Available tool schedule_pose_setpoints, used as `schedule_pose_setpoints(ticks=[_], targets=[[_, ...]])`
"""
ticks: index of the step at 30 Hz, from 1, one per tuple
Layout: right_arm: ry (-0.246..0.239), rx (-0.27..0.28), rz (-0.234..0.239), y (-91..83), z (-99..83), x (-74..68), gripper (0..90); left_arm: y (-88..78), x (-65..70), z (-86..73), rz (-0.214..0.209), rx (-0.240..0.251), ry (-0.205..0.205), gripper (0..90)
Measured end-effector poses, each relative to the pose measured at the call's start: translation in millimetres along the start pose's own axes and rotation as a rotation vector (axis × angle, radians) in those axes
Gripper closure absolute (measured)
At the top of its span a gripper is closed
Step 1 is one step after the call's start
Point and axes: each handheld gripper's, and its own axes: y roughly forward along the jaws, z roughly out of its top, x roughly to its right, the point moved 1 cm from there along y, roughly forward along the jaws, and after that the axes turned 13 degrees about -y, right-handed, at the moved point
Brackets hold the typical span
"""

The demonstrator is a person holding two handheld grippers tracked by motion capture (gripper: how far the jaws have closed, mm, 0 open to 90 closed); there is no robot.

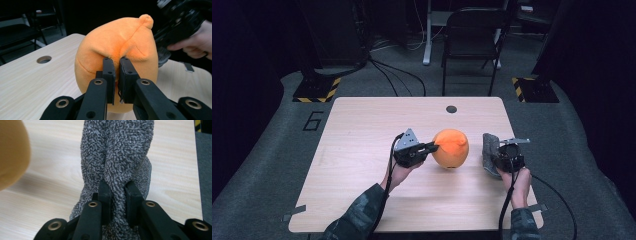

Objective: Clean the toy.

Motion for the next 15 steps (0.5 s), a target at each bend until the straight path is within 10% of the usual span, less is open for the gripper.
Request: schedule_pose_setpoints(ticks=[6, 10, 15], targets=[[-0.030, 0.134, 0.071, -41.0, 26.6, -16.8, 77.8, 10.7, 2.1, -8.9, 0.054, -0.089, 0.030, 84.4], [-0.097, 0.242, 0.161, -73.3, 50.1, -52.1, 77.7, 20.5, 3.0, -18.9, 0.018, -0.139, 0.026, 84.3], [-0.202, 0.218, 0.218, -60.2, 62.6, -106.4, 77.7, 22.2, 8.1, -21.9, 0.000, -0.142, 0.051, 84.3]])
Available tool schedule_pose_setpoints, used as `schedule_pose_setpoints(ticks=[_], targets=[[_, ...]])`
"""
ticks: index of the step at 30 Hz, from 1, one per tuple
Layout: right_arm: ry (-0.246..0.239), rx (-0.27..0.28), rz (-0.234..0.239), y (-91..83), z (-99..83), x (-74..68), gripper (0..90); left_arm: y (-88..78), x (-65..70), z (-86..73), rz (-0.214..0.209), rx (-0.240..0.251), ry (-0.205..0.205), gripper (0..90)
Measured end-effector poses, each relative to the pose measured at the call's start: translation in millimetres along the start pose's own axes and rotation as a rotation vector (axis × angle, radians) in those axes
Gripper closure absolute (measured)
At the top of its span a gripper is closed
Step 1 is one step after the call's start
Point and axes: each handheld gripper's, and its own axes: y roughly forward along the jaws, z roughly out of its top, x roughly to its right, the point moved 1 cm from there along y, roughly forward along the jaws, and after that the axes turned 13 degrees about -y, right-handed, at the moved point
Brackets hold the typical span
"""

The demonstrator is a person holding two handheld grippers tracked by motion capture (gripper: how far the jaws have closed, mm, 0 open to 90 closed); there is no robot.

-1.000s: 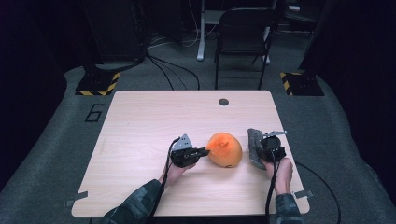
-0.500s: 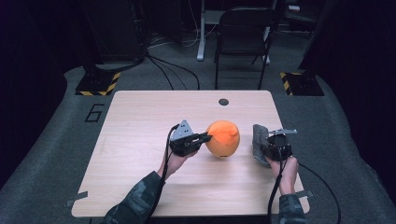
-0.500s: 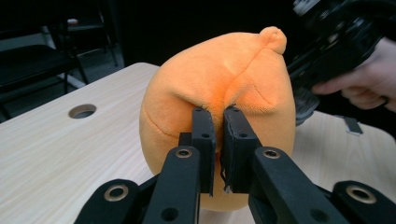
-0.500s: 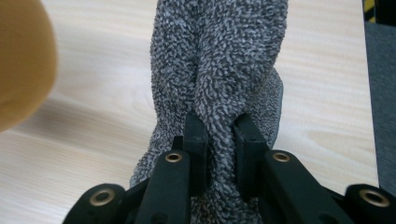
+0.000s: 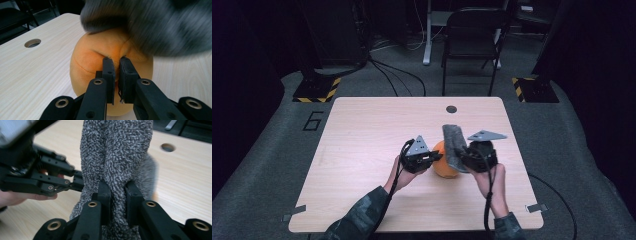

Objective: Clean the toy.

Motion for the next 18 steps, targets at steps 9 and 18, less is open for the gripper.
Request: schedule_pose_setpoints(ticks=[9, 18], targets=[[-0.007, -0.107, -0.077, 30.3, -22.1, 12.9, 78.2, 5.5, -1.2, -7.8, -0.014, -0.029, -0.001, 84.4], [0.070, -0.177, -0.201, 30.7, -48.4, 51.2, 77.9, 4.3, -4.6, -9.2, -0.032, -0.021, -0.019, 84.2]])
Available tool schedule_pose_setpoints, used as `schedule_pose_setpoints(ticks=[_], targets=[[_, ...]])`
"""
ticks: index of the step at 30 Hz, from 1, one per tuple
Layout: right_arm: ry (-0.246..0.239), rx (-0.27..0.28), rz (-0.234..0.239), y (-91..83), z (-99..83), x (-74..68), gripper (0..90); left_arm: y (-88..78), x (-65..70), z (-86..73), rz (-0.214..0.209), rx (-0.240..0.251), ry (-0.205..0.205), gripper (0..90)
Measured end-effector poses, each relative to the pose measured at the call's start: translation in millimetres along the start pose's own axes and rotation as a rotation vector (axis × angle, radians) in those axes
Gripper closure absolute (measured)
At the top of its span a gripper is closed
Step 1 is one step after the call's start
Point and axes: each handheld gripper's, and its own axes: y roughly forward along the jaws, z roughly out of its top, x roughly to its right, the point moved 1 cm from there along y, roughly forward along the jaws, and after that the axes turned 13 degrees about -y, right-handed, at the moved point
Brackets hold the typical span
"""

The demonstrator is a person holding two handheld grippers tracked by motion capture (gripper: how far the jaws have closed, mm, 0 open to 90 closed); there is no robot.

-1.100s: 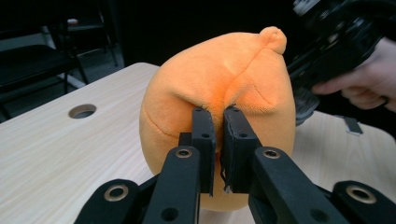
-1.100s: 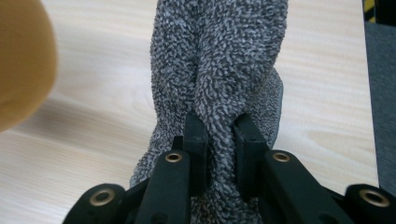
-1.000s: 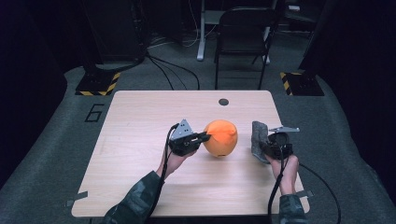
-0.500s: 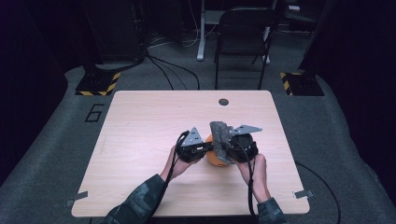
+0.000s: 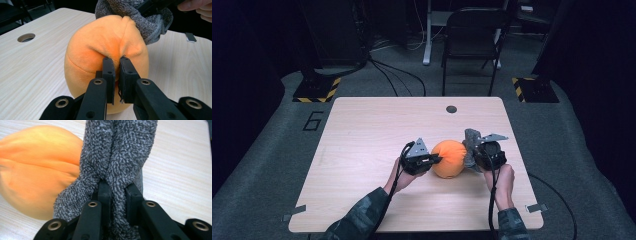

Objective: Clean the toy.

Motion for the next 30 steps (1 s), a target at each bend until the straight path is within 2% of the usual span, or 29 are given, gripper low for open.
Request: schedule_pose_setpoints(ticks=[1, 4, 6, 8, 9, 10, 12, 13, 14, 16, 18, 20, 21, 24, 26, 28, 30], targets=[[0.004, 0.011, 0.011, -3.4, 1.2, 1.0, 77.9, -0.2, -0.4, 0.2, 0.003, 0.000, 0.006, 84.2], [-0.017, 0.109, 0.054, -24.8, 14.3, -5.4, 77.8, -0.7, -1.3, 0.0, 0.001, 0.006, -0.007, 84.1], [-0.043, 0.181, 0.108, -38.8, 24.8, -17.4, 77.7, -0.3, -0.8, -0.1, -0.001, 0.008, -0.005, 84.0], [-0.061, 0.232, 0.177, -44.8, 33.7, -34.8, 77.6, 0.4, 1.8, -0.2, -0.013, 0.008, -0.007, 84.0], [-0.085, 0.234, 0.206, -43.1, 36.4, -43.8, 77.6, 0.1, 3.0, 0.0, -0.016, 0.000, -0.002, 84.0], [-0.108, 0.220, 0.208, -38.3, 37.7, -52.7, 77.6, 0.5, 3.9, 0.1, -0.013, 0.002, 0.002, 84.0], [-0.155, 0.166, 0.179, -22.8, 35.4, -61.9, 77.6, 0.3, 3.7, 0.5, -0.012, -0.009, 0.017, 84.0], [-0.154, 0.139, 0.157, -16.1, 32.3, -61.5, 77.6, 0.9, 3.6, 0.2, -0.008, -0.012, 0.018, 84.0], [-0.155, 0.139, 0.147, -10.9, 29.2, -57.5, 77.6, 2.0, 3.8, -0.4, -0.014, -0.012, 0.012, 83.9], [-0.122, 0.136, 0.145, -8.3, 25.4, -47.1, 77.6, 3.7, 5.4, -0.9, -0.020, -0.012, 0.011, 84.0], [-0.120, 0.121, 0.084, -10.0, 23.2, -39.8, 77.5, 3.8, 7.1, -0.4, -0.015, -0.014, 0.025, 83.9], [-0.105, 0.119, 0.078, -8.7, 19.4, -32.1, 77.5, 4.3, 7.4, -0.6, -0.015, -0.011, 0.029, 83.9], [-0.104, 0.113, 0.051, -7.7, 18.1, -30.2, 77.5, 4.6, 7.8, -1.0, -0.015, -0.008, 0.019, 83.9], [-0.105, 0.082, -0.014, -5.8, 14.9, -21.7, 77.5, 3.4, 6.4, -0.9, -0.023, -0.017, 0.025, 83.9], [-0.102, 0.051, -0.086, -4.1, 10.4, -14.3, 77.5, 2.5, 6.6, -1.4, -0.012, -0.011, 0.020, 83.9], [-0.066, 0.052, -0.068, -5.7, 6.7, -6.7, 77.4, 2.0, 6.4, -1.2, -0.012, -0.009, 0.024, 83.9], [-0.071, 0.087, -0.058, -15.7, 10.9, -7.7, 77.3, 1.9, 6.0, -1.2, -0.013, -0.011, 0.020, 83.9]])
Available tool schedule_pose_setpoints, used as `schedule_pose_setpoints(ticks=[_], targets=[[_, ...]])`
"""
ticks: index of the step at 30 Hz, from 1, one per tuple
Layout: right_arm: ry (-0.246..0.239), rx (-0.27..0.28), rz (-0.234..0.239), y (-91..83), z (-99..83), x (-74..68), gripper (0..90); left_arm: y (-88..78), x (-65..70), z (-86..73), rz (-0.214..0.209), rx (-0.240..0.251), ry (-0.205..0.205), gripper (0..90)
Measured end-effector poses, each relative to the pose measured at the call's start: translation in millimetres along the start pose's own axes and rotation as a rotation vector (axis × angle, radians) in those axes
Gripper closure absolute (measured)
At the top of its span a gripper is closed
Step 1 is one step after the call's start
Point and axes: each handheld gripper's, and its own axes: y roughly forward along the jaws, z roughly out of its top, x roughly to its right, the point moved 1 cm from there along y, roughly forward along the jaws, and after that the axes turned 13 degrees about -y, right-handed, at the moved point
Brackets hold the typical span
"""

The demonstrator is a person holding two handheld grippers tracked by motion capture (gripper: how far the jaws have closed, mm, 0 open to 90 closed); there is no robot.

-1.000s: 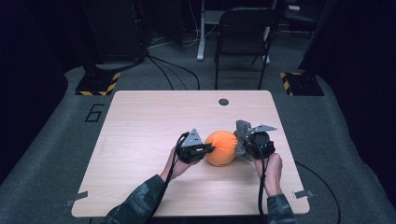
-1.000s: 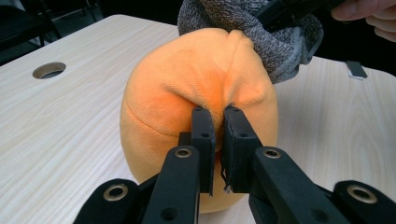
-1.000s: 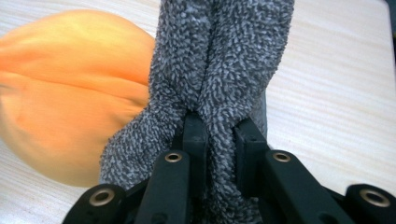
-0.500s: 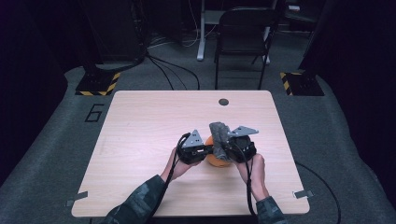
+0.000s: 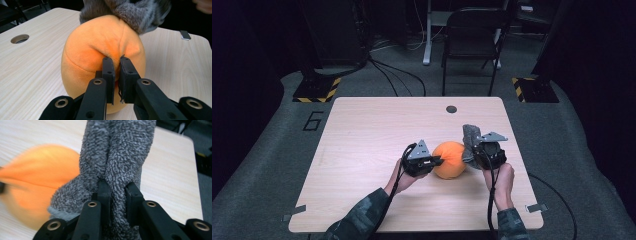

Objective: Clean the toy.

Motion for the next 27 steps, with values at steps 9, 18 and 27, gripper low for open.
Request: schedule_pose_setpoints(ticks=[9, 18, 27], targets=[[-0.098, 0.078, 0.171, -6.1, 27.7, -53.8, 77.4, -2.2, -0.4, -0.3, -0.001, -0.010, 0.006, 83.9], [-0.067, 0.035, 0.060, 5.6, 12.7, -30.8, 77.3, -1.0, 1.3, -1.5, -0.001, -0.007, 0.001, 83.9], [0.042, 0.019, -0.038, -10.8, -10.5, 20.4, 75.9, -5.7, -6.6, -1.0, 0.027, 0.013, -0.026, 83.2]])
